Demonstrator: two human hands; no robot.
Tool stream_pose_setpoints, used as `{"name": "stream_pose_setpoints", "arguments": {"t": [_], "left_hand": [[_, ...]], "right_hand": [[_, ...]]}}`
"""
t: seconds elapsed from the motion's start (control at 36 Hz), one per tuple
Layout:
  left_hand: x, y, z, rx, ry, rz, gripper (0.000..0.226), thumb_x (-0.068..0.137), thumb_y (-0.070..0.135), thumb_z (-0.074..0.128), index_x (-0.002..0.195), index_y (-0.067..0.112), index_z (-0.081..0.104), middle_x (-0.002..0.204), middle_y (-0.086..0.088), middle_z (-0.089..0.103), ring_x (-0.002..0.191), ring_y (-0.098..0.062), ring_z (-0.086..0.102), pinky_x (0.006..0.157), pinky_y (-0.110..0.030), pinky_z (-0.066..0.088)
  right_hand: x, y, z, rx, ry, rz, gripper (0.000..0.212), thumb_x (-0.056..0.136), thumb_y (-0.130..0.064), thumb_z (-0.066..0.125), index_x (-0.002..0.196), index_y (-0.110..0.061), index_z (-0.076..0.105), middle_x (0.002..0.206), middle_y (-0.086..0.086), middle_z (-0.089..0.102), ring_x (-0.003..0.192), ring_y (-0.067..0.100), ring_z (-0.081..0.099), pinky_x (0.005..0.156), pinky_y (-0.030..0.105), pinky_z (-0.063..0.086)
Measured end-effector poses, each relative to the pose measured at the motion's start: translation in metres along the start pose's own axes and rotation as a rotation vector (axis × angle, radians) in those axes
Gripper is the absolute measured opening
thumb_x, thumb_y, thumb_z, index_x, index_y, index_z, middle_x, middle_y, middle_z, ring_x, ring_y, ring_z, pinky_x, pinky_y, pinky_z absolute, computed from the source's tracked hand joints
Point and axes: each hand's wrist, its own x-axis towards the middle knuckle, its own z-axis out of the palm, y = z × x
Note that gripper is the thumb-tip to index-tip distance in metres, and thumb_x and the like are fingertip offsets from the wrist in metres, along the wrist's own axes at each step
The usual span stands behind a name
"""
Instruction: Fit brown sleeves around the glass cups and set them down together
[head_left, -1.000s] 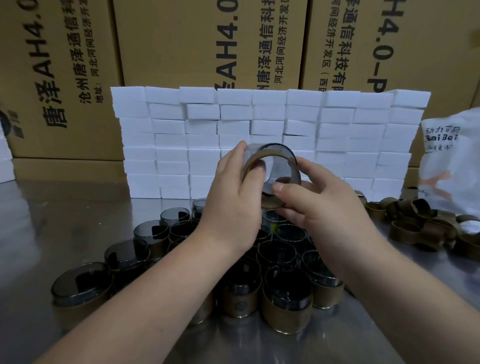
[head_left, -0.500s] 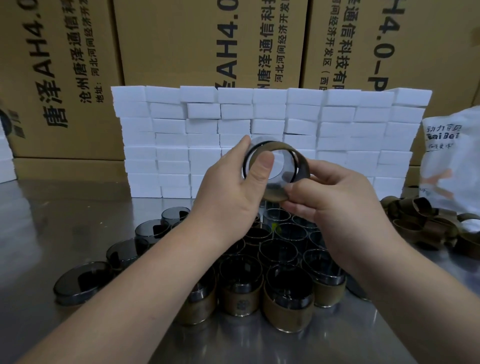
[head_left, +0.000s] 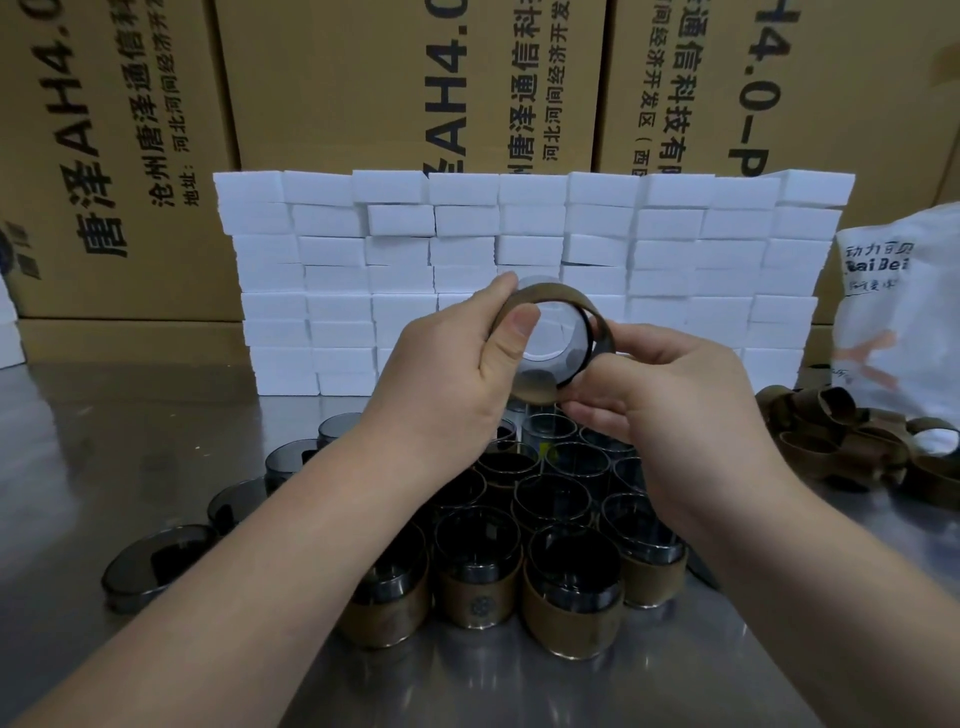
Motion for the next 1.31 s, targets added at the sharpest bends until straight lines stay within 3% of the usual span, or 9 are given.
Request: {"name": "stream_pose_setpoints", "arguments": {"t": [0.08,0.14,0.39,0.56,0.75,0.97,1.06,1.17,1.31], "left_hand": [[0.002,-0.004,0.000,0.046,0.009,0.020,0.075,0.079,0.060,0.025,0.136,0.016,0.047,0.063,0.023,0.051,0.073,-0.017,0.054,0.056,-0.007,0.035],[0.003,-0.006,-0.001,0.072,0.021,0.032,0.071,0.085,0.061,0.026,0.134,0.016,0.049,0.051,0.023,0.041,0.059,-0.006,0.046,0.059,-0.001,0.033],[0.004,-0.005,-0.006,0.146,0.008,0.095,0.061,0.088,0.053,0.031,0.129,0.014,0.055,0.078,0.006,0.061,0.081,-0.008,0.052,0.069,-0.001,0.032],[0.005,-0.005,-0.008,0.156,-0.001,0.113,0.057,0.086,0.047,0.033,0.127,0.015,0.058,0.085,0.002,0.067,0.083,0.000,0.047,0.071,0.000,0.031],[0.006,-0.007,-0.011,0.155,-0.019,0.132,0.055,0.087,0.046,0.034,0.124,0.014,0.060,0.080,-0.005,0.070,0.079,-0.006,0.054,0.069,-0.013,0.036],[0.005,-0.007,-0.012,0.148,-0.029,0.147,0.052,0.088,0.043,0.037,0.121,0.012,0.062,0.064,0.011,0.062,0.076,-0.001,0.047,0.067,-0.006,0.035],[0.005,-0.006,-0.013,0.158,-0.023,0.154,0.050,0.088,0.042,0.037,0.119,0.012,0.063,0.077,-0.005,0.071,0.082,-0.002,0.049,0.070,-0.009,0.036],[0.004,-0.003,-0.014,0.169,-0.042,0.134,0.047,0.090,0.043,0.037,0.114,0.015,0.067,0.079,-0.009,0.071,0.082,-0.009,0.054,0.068,-0.024,0.041],[0.003,0.000,-0.014,0.147,-0.062,0.099,0.045,0.090,0.042,0.035,0.106,0.016,0.069,0.065,-0.007,0.068,0.071,-0.019,0.063,0.068,-0.038,0.045]], "right_hand": [[0.000,0.000,0.001,-0.021,0.017,0.003,0.033,0.068,0.006,0.064,0.092,-0.015,0.074,0.077,0.010,0.073,0.081,0.028,0.071,0.075,0.033,0.059],[0.001,0.000,0.001,-0.026,0.025,-0.004,0.032,0.068,0.007,0.065,0.088,-0.016,0.074,0.075,0.010,0.073,0.081,0.029,0.071,0.076,0.036,0.058],[0.000,0.000,0.000,-0.060,0.037,0.017,0.031,0.067,0.007,0.066,0.084,-0.018,0.074,0.077,0.015,0.072,0.077,0.029,0.071,0.076,0.038,0.058],[0.001,0.001,0.000,-0.085,0.039,0.031,0.029,0.067,0.007,0.065,0.080,-0.019,0.072,0.075,0.018,0.070,0.078,0.033,0.070,0.079,0.051,0.054],[0.004,0.004,-0.001,-0.108,0.035,0.047,0.030,0.064,0.004,0.066,0.081,-0.020,0.069,0.063,0.011,0.070,0.071,0.028,0.072,0.077,0.059,0.052],[0.004,0.005,-0.002,-0.072,0.036,0.049,0.031,0.050,-0.010,0.058,0.077,-0.020,0.068,0.057,0.007,0.068,0.063,0.023,0.072,0.077,0.042,0.058],[0.004,0.005,-0.002,-0.063,0.026,0.042,0.029,0.055,-0.004,0.060,0.080,-0.018,0.067,0.054,0.003,0.067,0.061,0.020,0.071,0.070,0.033,0.060],[0.004,0.005,-0.002,-0.061,0.023,0.039,0.030,0.068,0.010,0.056,0.075,-0.017,0.068,0.052,0.002,0.066,0.060,0.020,0.070,0.062,0.025,0.059],[0.003,0.004,-0.002,-0.083,0.030,0.040,0.028,0.068,0.009,0.057,0.079,-0.014,0.068,0.053,0.005,0.066,0.058,0.018,0.068,0.067,0.032,0.059]]}}
